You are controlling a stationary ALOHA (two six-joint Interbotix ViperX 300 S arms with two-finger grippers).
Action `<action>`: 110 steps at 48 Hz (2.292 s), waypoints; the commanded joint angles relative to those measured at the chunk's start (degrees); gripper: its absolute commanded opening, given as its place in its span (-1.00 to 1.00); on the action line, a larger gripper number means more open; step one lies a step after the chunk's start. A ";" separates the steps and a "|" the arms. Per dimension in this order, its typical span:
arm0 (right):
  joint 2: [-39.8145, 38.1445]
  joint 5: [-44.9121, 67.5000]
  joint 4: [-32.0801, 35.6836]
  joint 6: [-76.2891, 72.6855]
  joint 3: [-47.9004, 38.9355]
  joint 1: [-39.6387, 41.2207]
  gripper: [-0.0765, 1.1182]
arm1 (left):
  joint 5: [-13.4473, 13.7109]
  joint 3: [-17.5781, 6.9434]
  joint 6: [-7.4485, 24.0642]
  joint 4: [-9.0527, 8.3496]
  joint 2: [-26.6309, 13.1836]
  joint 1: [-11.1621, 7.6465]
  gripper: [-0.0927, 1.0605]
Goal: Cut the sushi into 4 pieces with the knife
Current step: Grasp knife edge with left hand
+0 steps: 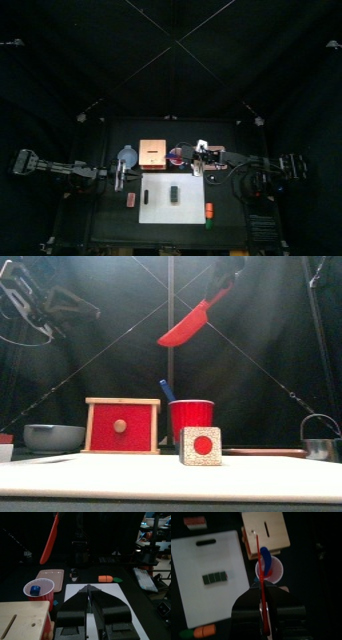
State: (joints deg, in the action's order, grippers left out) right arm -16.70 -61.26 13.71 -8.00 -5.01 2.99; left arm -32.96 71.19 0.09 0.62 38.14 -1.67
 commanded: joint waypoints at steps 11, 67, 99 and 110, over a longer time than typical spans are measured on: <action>-14.59 33.66 0.26 -3.78 -23.47 -1.14 -0.55 | -4.57 -1.14 0.09 0.09 -0.09 0.62 0.09; -13.80 65.21 -5.01 -3.52 -45.53 1.14 -0.55 | 1.93 -19.86 0.09 3.96 -25.22 4.75 0.82; -11.95 65.21 -5.01 -3.52 -45.00 1.14 -0.55 | 4.04 -20.74 0.09 0.62 -26.37 5.10 0.30; -11.95 65.21 -5.01 -3.52 -44.74 1.14 -0.55 | 4.22 -20.83 -0.18 -1.49 -27.07 4.57 0.30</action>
State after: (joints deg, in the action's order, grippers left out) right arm -28.21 3.43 8.79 -11.43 -51.24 4.04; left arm -28.56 51.94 0.09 -0.44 11.07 2.99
